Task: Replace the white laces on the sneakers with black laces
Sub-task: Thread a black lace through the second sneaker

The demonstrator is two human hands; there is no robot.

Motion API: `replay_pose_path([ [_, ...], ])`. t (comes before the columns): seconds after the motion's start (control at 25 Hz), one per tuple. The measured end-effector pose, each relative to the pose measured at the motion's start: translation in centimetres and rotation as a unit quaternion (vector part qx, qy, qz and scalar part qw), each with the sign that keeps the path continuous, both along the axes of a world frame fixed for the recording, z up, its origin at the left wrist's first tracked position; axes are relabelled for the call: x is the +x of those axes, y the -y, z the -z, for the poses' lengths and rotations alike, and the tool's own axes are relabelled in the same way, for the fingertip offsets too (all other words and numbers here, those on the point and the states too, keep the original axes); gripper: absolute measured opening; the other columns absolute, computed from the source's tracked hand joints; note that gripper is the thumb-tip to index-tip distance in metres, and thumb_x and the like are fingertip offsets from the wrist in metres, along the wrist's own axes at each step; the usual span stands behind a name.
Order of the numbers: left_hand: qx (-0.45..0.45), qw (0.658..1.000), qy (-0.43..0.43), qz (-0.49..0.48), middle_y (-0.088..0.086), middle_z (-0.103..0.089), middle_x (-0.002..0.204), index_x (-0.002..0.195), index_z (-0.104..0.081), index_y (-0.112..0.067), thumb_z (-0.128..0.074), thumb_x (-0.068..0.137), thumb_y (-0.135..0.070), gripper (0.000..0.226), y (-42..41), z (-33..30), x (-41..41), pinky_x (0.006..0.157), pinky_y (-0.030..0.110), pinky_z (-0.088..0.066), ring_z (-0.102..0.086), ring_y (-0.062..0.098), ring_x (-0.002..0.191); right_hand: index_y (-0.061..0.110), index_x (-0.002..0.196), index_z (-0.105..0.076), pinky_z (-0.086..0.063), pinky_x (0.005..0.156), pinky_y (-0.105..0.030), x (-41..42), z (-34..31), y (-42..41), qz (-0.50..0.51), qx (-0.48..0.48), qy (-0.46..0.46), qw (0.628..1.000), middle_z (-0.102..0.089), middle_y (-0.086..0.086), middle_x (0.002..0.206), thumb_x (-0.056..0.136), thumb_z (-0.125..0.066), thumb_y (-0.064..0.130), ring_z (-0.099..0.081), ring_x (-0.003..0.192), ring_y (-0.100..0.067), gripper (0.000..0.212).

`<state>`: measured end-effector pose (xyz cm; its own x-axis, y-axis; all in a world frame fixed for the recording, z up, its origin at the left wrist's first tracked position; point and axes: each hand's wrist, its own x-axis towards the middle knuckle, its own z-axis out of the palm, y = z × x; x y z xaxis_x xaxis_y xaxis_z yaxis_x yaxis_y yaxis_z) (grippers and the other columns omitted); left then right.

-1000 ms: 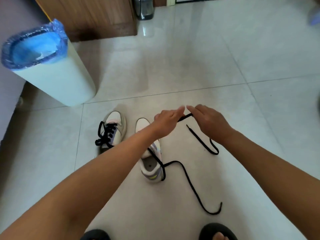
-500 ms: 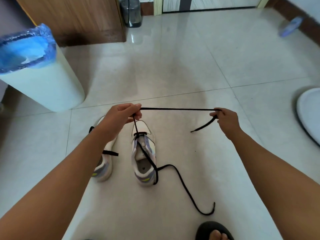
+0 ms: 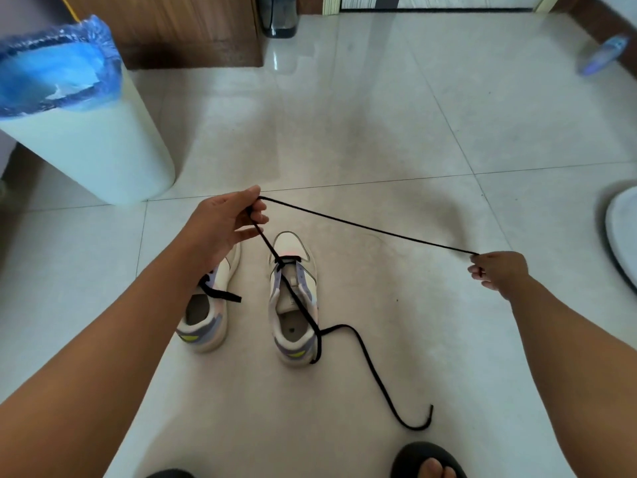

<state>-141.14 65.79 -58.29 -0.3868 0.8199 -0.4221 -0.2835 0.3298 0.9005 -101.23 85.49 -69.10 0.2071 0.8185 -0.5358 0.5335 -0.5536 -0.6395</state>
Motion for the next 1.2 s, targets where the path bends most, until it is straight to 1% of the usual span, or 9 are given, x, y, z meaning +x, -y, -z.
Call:
replay_pose_path([
  [0.08, -0.003, 1.000, -0.016, 0.021, -0.005, -0.061, 0.064, 0.073, -0.062, -0.017, -0.056, 0.093, -0.029, 0.024, -0.4, -0.1, 0.1, 0.084, 0.035, -0.045, -0.060, 0.015, 0.074, -0.001, 0.086, -0.058, -0.037, 0.043, -0.019, 0.7, -0.1, 0.7, 0.042, -0.038, -0.025, 0.998, -0.060, -0.001, 0.041, 0.092, -0.058, 0.011, -0.049, 0.031, -0.005, 0.014],
  [0.2, -0.025, 0.992, -0.101, 0.070, -0.003, -0.064, 0.069, 0.077, -0.067, -0.017, -0.058, 0.092, -0.033, 0.024, -3.0, -1.0, 1.4, 0.069, 0.026, -0.042, -0.058, 0.012, 0.069, 0.002, 0.074, -0.052, -0.032, 0.030, -0.010, -0.1, 0.0, 1.9, 0.083, -0.137, -0.100, 0.982, -0.060, -0.002, 0.041, 0.096, -0.053, 0.014, -0.043, 0.026, -0.003, 0.025],
  [0.4, -0.135, 0.929, -0.233, 0.253, -0.004, -0.059, 0.065, 0.077, -0.064, -0.014, -0.056, 0.094, -0.031, 0.025, -10.0, -0.9, 7.3, 0.048, 0.017, -0.036, -0.049, 0.005, 0.048, -0.002, 0.087, -0.056, -0.051, 0.043, -0.017, -6.6, 0.3, 5.6, 0.080, -0.296, -0.245, 0.920, -0.069, -0.014, 0.064, 0.095, -0.050, 0.007, -0.064, 0.050, -0.013, 0.013],
  [0.56, -0.102, 0.933, -0.189, 0.290, 0.004, -0.058, 0.084, 0.101, -0.062, -0.002, -0.051, 0.096, -0.029, 0.029, -10.2, 1.2, 7.6, 0.057, 0.021, -0.051, -0.055, 0.014, 0.073, 0.002, 0.083, -0.059, -0.057, 0.049, -0.026, -13.1, 0.5, 9.1, 0.042, -0.319, -0.309, 0.895, -0.070, -0.011, 0.069, 0.095, -0.050, 0.008, -0.070, 0.060, -0.017, 0.016],
  [0.64, -0.105, 0.925, -0.252, 0.264, 0.004, -0.061, 0.085, 0.101, -0.065, -0.002, -0.051, 0.096, -0.026, 0.028, -8.2, 2.3, 5.2, 0.058, 0.023, -0.048, -0.057, 0.016, 0.076, 0.006, 0.081, -0.059, -0.055, 0.049, -0.022, -16.4, 0.8, 10.5, 0.042, -0.293, -0.323, 0.899, -0.064, -0.006, 0.069, 0.093, -0.055, 0.009, -0.063, 0.063, -0.014, 0.012],
  [0.84, -0.204, 0.798, -0.435, 0.364, 0.004, -0.065, 0.083, 0.092, -0.072, -0.005, -0.059, 0.089, -0.020, 0.020, -0.7, 6.4, 2.4, 0.063, 0.024, -0.039, -0.056, 0.016, 0.078, 0.004, 0.076, -0.053, -0.050, 0.043, -0.015, -22.2, 1.5, 13.0, 0.021, -0.260, -0.326, 0.909, -0.052, -0.007, 0.068, 0.092, -0.052, -0.003, -0.052, 0.058, -0.012, 0.018],
  [0.96, -0.184, 0.816, -0.448, 0.316, 0.004, -0.065, 0.085, 0.095, -0.074, -0.010, -0.059, 0.086, -0.015, 0.018, 0.5, 8.7, 3.4, 0.069, 0.023, -0.040, -0.061, 0.020, 0.086, 0.002, 0.079, -0.055, -0.049, 0.043, -0.016, -23.9, 2.0, 13.4, 0.004, -0.199, -0.290, 0.936, -0.056, -0.010, 0.068, 0.088, -0.057, -0.005, -0.057, 0.044, -0.010, 0.012],
  [1.08, -0.168, 0.849, -0.441, 0.236, 0.001, -0.055, 0.074, 0.094, -0.076, -0.010, -0.059, 0.085, -0.013, 0.019, 0.2, 10.2, 3.6, 0.065, 0.023, -0.039, -0.056, 0.019, 0.075, 0.004, 0.074, -0.052, -0.052, 0.053, -0.021, -24.5, 2.1, 13.1, 0.007, -0.107, -0.270, 0.957, -0.058, -0.012, 0.067, 0.083, -0.064, -0.007, -0.058, 0.053, -0.016, 0.018],
  [1.2, -0.173, 0.868, -0.420, 0.203, 0.000, -0.050, 0.087, 0.098, -0.075, -0.015, -0.059, 0.087, -0.018, 0.019, -0.1, 11.0, 3.8, 0.068, 0.024, -0.038, -0.056, 0.018, 0.084, 0.006, 0.067, -0.054, -0.055, 0.067, -0.031, -24.6, 2.2, 13.1, -0.033, -0.065, -0.233, 0.970, -0.059, -0.011, 0.065, 0.080, -0.068, -0.006, -0.059, 0.060, -0.021, 0.023],
])
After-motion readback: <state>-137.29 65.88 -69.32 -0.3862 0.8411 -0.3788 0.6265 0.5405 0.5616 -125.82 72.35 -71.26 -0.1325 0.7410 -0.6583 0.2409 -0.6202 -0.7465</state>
